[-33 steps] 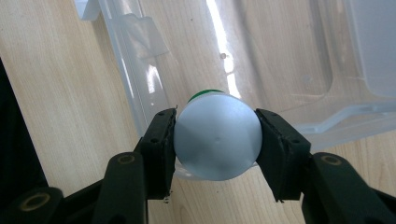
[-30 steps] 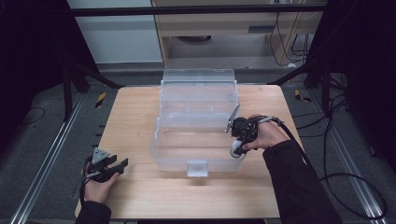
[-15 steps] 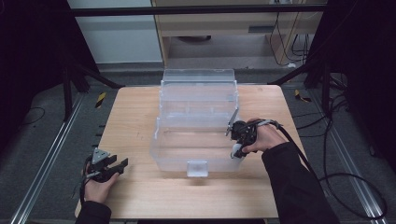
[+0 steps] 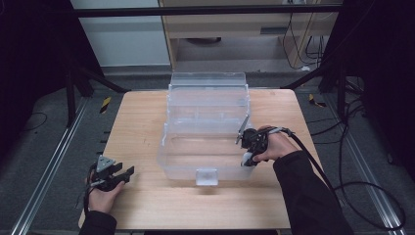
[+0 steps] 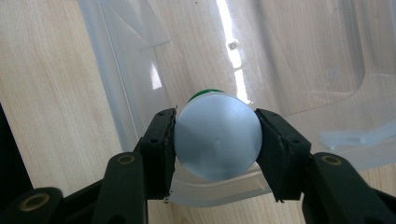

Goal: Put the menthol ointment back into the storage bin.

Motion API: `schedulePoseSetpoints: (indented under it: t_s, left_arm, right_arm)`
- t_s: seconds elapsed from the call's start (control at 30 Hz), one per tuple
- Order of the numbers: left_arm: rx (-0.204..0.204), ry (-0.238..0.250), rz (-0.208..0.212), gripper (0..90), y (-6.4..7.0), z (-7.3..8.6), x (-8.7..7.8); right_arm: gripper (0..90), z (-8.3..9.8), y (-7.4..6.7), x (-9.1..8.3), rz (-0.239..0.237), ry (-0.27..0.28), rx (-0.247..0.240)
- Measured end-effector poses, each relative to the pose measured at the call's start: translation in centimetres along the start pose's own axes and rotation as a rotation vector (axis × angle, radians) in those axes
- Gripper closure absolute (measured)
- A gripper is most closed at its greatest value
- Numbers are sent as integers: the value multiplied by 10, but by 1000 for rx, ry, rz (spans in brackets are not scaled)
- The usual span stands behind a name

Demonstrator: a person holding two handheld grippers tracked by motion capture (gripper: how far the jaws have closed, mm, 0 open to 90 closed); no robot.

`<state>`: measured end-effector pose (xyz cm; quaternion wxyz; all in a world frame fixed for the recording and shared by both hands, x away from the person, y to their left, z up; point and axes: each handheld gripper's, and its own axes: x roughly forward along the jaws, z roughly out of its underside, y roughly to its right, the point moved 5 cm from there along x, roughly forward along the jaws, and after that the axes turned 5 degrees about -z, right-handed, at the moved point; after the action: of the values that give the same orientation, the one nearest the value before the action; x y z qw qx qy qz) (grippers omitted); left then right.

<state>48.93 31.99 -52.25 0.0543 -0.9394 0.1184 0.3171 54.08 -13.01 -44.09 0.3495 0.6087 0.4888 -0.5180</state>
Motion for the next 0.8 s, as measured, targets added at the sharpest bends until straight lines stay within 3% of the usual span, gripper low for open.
schedulePoseSetpoints:
  t_s: [0.8]
  left_arm:
    - [3, -2, 0, 456, 0, 0, 0]
  right_arm:
    - [493, 1, 1, 11, -3, 3, 6]
